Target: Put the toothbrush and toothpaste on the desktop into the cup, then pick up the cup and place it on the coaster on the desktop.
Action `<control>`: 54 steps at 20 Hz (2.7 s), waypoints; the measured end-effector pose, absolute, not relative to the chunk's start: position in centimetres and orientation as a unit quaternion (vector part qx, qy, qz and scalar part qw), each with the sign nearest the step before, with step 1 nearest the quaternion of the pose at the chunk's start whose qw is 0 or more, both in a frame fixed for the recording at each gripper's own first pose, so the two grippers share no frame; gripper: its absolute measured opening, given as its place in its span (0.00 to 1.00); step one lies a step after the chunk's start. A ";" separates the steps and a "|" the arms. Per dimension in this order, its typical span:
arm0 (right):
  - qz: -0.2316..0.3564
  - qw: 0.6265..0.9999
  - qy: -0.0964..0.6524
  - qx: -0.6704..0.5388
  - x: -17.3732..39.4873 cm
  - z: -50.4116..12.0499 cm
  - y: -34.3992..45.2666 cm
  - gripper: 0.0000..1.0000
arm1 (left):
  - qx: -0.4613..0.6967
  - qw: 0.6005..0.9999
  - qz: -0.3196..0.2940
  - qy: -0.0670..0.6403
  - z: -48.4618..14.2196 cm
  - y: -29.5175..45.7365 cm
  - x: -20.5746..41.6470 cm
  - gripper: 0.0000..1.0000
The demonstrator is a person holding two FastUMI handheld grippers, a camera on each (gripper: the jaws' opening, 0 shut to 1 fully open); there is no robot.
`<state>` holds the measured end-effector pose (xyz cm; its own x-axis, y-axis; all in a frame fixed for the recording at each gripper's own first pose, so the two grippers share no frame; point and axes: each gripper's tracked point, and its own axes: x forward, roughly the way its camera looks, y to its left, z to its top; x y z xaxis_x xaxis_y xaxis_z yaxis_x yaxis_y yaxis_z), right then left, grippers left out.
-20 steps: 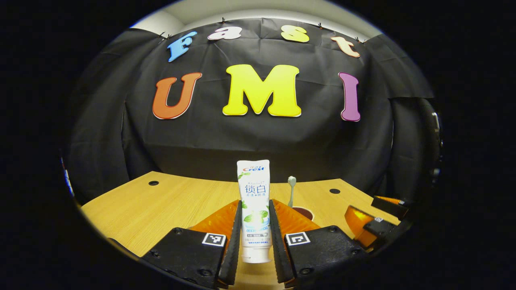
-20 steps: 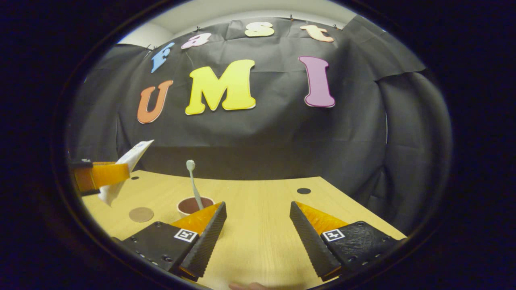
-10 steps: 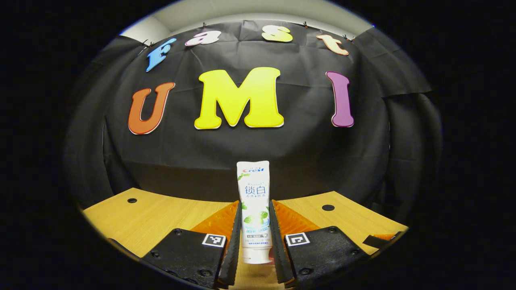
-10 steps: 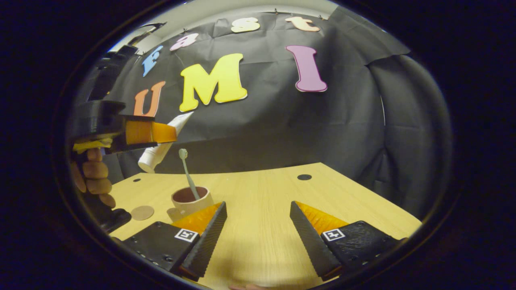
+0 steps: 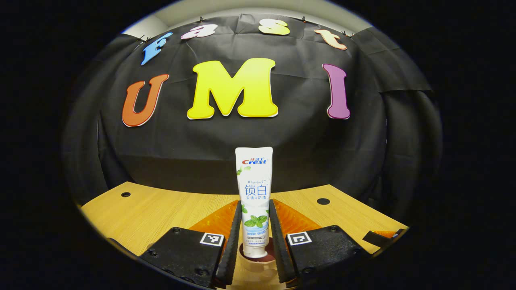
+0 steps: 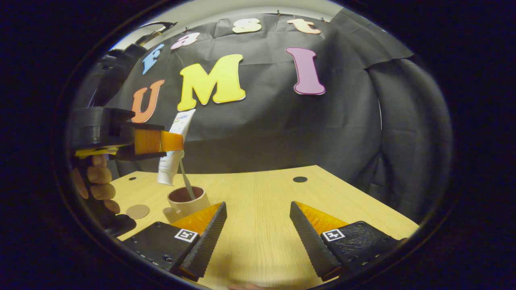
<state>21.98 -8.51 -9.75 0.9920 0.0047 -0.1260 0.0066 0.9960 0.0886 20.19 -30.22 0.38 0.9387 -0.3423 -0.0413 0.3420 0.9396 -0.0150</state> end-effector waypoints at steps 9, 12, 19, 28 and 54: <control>-0.004 0.998 0.061 0.031 21.7 -9.9 -8.1 0.96 | -0.004 0.984 -0.178 0.009 1.3 -29.7 18.7 0.42; -0.008 0.998 0.058 0.005 21.2 -9.2 -7.6 0.96 | -0.002 0.982 -0.187 0.000 2.3 -28.7 17.1 0.53; -0.002 0.998 0.059 0.008 19.2 -7.0 -5.4 0.96 | 0.010 0.984 -0.178 -0.027 3.2 -23.2 13.0 0.88; 0.046 0.992 0.114 -0.025 19.0 -6.5 1.1 0.96 | 0.020 0.986 -0.165 0.007 -1.1 -16.1 9.3 0.96; 0.015 0.850 0.523 -0.059 24.5 -17.1 5.4 0.67 | -0.007 0.991 -0.125 0.055 -7.5 -6.0 6.8 0.97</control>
<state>24.46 5.35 -17.07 0.4518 -0.0368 -0.8913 -0.0863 0.9927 -0.0847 6.84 -5.99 -7.48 0.9628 -0.2480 -0.1076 0.2466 0.9688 -0.0266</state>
